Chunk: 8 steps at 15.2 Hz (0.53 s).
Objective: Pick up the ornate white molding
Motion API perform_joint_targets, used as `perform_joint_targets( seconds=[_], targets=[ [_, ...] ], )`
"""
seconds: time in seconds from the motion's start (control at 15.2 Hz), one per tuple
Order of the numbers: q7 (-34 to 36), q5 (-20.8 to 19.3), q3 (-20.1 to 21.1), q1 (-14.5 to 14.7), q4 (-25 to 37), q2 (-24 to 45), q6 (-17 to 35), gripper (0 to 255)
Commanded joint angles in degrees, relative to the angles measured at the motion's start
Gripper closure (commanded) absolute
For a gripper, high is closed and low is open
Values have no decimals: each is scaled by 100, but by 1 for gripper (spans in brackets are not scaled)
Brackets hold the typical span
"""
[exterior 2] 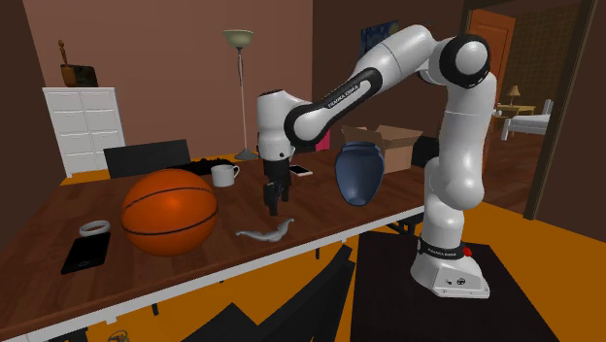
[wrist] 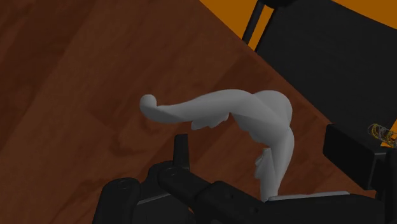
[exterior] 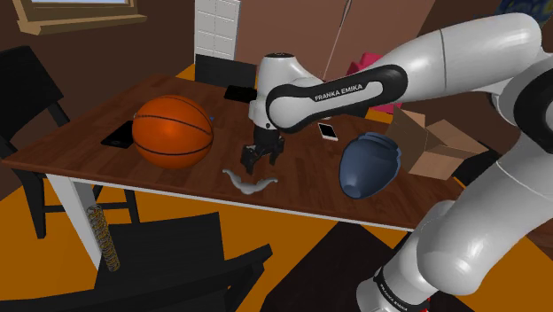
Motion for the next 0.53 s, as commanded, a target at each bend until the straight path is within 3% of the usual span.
perform_joint_targets(
  seconds=[0.0, 0.26, 0.46],
  targets=[
    [128, -61, 50, 31, 268, 428, 194, 0],
    [377, -222, 107, 122, 882, 1282, 492, 0],
    [410, -258, 99, 135, 858, 1408, 644, 0]
  ],
)
